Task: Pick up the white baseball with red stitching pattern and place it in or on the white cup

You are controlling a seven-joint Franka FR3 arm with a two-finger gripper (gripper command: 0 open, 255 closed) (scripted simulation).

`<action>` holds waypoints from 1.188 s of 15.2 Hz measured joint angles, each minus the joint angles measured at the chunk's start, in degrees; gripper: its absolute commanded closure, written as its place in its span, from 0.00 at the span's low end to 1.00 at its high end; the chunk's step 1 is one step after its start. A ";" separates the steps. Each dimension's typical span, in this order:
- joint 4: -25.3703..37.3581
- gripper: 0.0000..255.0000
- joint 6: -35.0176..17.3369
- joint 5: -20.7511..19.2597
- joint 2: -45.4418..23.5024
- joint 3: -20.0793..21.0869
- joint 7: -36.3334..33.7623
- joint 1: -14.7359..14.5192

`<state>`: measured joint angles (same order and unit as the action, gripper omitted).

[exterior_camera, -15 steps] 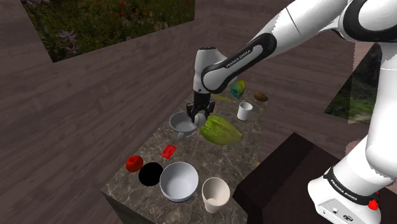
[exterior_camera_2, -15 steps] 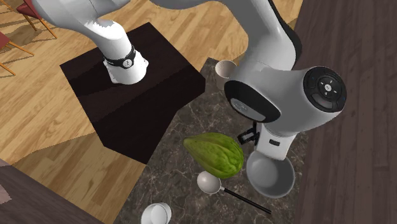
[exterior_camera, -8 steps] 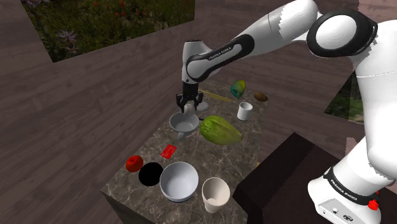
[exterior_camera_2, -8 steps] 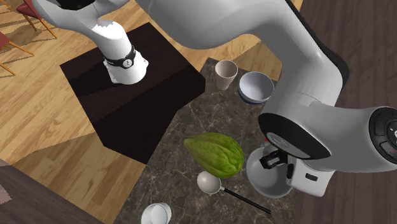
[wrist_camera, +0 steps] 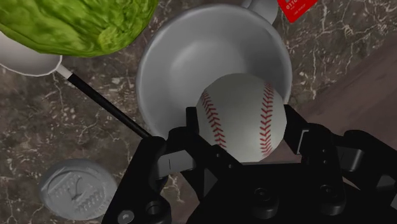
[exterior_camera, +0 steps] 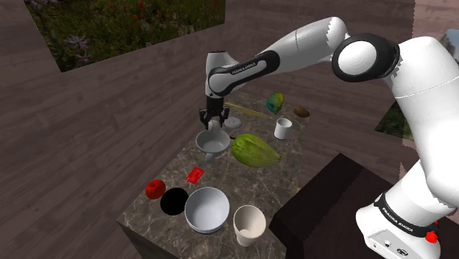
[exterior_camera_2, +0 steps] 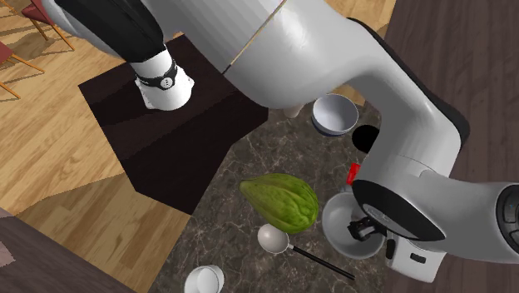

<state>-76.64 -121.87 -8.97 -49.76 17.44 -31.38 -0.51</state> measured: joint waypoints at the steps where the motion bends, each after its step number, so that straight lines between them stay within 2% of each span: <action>1: 0.02 1.00 -0.32 -0.06 -0.37 -0.07 0.12 0.05; 8: 0.41 1.00 -3.53 -0.67 -3.95 -0.70 0.02 -0.49; 15: 0.80 1.00 -4.00 -0.79 -4.80 -0.84 0.05 -0.61; 16: 0.79 0.00 -4.00 -0.79 -4.80 -0.84 0.05 -0.61; 18: 0.80 0.00 -4.01 -0.79 -4.79 -0.84 0.05 -0.61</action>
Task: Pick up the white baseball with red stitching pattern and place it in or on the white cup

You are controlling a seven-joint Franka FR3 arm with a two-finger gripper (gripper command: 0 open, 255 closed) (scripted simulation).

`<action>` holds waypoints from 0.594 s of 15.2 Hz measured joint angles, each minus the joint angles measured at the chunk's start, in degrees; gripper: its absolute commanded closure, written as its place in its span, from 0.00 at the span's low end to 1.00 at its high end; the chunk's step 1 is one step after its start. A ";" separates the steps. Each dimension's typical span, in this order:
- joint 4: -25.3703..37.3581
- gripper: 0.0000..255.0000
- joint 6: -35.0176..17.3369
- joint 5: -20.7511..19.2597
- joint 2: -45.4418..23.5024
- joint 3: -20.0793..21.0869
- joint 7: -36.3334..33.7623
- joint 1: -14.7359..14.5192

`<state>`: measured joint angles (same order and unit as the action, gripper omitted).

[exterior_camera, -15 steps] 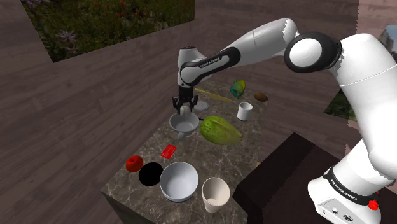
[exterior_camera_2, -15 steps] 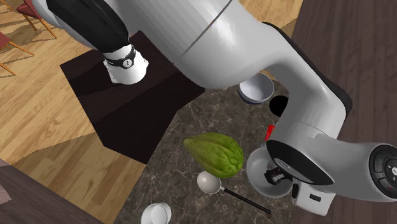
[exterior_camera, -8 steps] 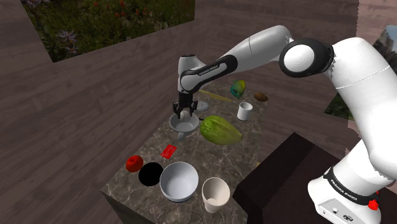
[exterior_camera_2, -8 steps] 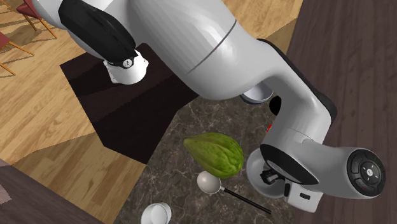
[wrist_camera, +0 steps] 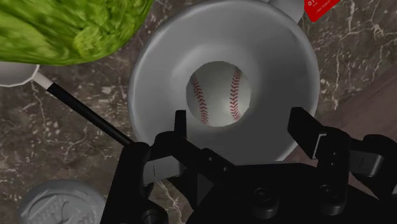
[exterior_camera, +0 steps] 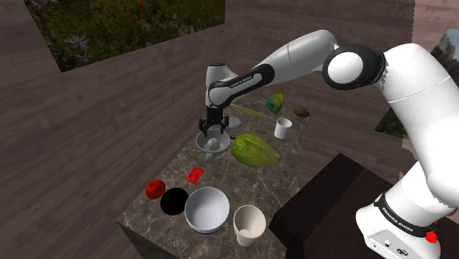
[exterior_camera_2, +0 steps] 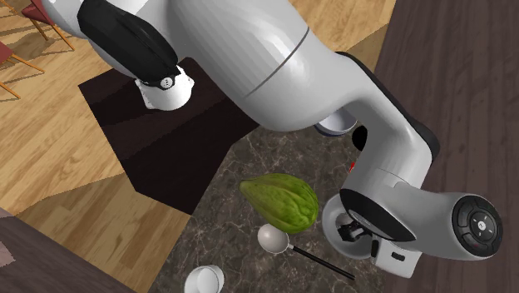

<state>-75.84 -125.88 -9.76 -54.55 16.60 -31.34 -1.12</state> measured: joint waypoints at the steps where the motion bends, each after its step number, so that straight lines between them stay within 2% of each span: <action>1: 0.00 0.00 0.00 0.00 0.00 0.00 0.00 0.00; 4: 0.00 0.00 0.00 0.00 0.00 0.00 0.00 0.00; 9: -0.07 0.00 3.79 0.69 3.90 0.65 0.44 0.84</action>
<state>-75.91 -122.09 -9.07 -50.66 17.25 -30.90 -0.27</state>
